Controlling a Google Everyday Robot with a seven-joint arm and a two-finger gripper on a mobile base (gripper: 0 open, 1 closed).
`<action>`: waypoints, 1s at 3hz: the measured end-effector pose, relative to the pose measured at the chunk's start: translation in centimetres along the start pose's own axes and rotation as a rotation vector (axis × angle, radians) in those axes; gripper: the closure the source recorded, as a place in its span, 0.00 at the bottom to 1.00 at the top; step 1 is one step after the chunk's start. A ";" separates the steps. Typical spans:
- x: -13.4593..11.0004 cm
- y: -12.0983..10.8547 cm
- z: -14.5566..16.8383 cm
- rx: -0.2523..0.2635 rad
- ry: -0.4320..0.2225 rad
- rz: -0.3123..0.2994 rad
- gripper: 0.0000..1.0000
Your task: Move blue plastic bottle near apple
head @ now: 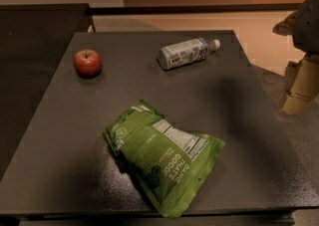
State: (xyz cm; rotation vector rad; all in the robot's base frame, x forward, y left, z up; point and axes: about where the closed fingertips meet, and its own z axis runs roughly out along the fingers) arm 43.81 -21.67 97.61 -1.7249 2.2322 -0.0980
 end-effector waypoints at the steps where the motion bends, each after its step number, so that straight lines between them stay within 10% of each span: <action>1: 0.0 0.0 0.0 0.000 0.000 0.000 0.00; 3: -1.7 -1.7 1.3 -0.003 -0.044 0.004 0.00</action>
Offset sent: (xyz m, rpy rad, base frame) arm 0.0127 0.0089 -0.0073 0.0384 0.0203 -0.0060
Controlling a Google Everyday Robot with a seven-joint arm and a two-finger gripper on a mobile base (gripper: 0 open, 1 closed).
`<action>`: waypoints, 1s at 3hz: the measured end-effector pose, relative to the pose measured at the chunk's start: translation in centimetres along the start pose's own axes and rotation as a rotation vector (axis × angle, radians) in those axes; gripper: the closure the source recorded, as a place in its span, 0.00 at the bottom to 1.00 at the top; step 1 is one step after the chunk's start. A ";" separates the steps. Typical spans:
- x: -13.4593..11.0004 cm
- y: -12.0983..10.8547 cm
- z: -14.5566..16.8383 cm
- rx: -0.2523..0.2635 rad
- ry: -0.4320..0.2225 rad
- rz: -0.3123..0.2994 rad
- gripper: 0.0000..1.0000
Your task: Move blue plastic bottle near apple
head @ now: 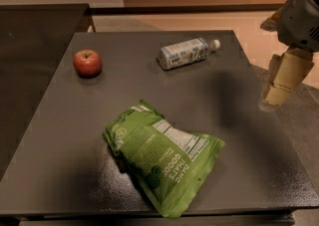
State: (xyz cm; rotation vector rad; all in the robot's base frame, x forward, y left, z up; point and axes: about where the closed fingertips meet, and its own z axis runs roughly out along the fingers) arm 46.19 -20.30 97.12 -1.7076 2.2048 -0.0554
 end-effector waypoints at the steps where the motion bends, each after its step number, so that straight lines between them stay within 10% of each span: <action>1: -1.2 -2.3 1.8 -0.015 -0.038 -0.016 0.00; 3: -3.6 -7.7 6.5 -0.063 -0.078 -0.118 0.00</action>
Offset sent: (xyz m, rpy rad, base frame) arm 0.1061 0.0249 -0.0370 0.0815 0.0308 0.1424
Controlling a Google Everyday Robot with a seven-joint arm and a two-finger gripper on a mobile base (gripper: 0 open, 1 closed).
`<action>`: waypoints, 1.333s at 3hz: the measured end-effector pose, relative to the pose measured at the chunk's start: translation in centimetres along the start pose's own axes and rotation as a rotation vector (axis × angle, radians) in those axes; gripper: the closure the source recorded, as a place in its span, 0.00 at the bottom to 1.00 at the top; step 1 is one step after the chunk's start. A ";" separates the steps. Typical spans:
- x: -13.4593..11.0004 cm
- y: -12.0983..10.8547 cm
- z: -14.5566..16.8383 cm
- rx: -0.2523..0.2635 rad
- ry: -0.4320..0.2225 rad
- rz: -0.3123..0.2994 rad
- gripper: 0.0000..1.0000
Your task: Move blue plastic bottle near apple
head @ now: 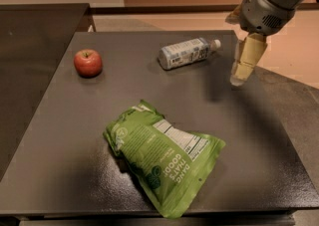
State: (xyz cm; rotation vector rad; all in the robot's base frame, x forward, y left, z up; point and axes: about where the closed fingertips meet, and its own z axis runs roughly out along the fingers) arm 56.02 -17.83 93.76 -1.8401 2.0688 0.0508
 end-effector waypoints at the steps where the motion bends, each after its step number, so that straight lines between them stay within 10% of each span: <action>1: -0.6 -2.9 2.2 -0.022 0.006 -0.069 0.00; 4: -3.6 -9.5 7.7 -0.082 0.023 -0.244 0.00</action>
Offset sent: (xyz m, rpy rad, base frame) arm 0.1117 0.0177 -0.0290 -0.0816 0.0299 0.2180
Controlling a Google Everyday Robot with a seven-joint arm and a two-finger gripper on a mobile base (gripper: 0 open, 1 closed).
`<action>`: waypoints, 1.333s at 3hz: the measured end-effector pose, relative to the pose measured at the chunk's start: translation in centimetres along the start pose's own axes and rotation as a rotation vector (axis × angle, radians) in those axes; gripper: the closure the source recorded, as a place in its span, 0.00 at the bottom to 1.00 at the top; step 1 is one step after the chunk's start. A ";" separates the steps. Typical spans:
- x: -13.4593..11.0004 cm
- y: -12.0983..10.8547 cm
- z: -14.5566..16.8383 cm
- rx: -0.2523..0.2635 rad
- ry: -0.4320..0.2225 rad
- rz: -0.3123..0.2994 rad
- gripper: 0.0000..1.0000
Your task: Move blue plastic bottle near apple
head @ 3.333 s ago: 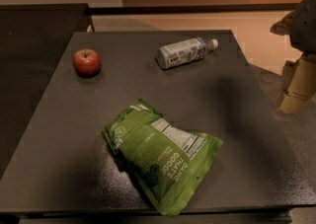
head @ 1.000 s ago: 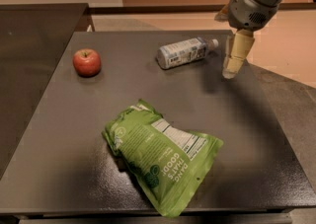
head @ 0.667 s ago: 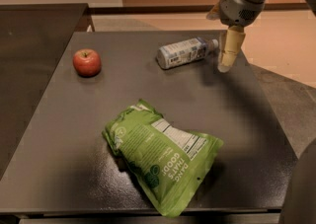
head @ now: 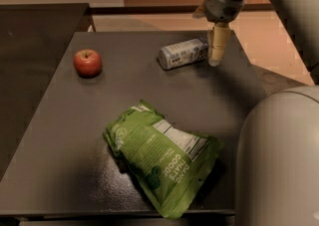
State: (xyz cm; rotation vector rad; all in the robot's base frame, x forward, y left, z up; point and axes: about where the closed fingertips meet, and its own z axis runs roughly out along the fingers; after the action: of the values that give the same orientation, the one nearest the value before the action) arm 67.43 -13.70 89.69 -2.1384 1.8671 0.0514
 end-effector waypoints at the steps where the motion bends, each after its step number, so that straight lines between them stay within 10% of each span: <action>1: -1.0 -0.6 1.5 -0.024 0.005 -0.043 0.00; 4: -2.7 0.0 5.5 -0.111 0.041 -0.106 0.00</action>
Offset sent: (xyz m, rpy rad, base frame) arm -0.0099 0.0252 -0.0342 -0.0809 0.1185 0.1291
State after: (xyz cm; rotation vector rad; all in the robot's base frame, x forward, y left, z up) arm 67.95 -9.70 85.06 -2.3269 1.8088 0.0907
